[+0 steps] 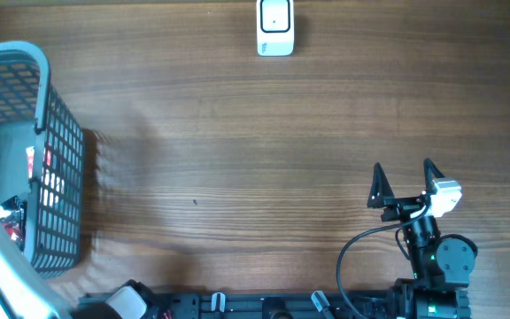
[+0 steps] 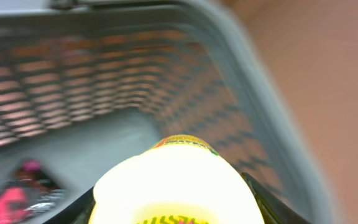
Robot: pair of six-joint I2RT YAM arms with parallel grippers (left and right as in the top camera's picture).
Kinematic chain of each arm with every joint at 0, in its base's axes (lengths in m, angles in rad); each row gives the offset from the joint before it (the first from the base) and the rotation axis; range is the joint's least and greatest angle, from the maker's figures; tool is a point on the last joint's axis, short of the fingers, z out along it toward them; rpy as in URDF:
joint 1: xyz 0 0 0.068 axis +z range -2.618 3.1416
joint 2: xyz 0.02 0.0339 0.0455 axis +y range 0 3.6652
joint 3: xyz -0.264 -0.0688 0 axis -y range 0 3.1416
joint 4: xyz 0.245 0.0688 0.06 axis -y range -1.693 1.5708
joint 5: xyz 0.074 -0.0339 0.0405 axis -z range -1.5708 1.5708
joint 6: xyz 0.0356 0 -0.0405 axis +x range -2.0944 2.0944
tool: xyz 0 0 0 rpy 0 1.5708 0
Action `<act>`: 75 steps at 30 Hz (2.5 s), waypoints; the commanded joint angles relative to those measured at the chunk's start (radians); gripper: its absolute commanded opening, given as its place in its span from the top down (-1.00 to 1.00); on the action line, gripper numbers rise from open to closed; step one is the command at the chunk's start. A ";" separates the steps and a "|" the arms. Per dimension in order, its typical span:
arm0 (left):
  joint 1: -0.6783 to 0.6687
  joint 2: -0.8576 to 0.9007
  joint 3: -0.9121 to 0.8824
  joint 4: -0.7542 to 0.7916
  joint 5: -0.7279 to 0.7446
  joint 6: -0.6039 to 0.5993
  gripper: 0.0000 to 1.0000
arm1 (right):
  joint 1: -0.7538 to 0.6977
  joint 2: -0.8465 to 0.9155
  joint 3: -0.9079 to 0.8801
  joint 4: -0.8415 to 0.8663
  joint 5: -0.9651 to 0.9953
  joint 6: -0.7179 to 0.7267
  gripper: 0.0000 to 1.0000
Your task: Scan the item barcode
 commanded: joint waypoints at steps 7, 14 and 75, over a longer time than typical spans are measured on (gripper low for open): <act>-0.447 -0.110 0.008 0.058 0.621 -0.109 -0.11 | 0.004 -0.006 -0.001 0.004 0.010 0.013 -1.00; -1.058 0.403 0.007 0.072 -0.107 -0.050 -0.21 | 0.004 -0.006 -0.001 0.004 0.009 0.014 -1.00; -0.038 0.605 0.101 -0.107 0.048 0.613 -1.00 | 0.004 -0.006 -0.001 0.004 0.009 0.013 -1.00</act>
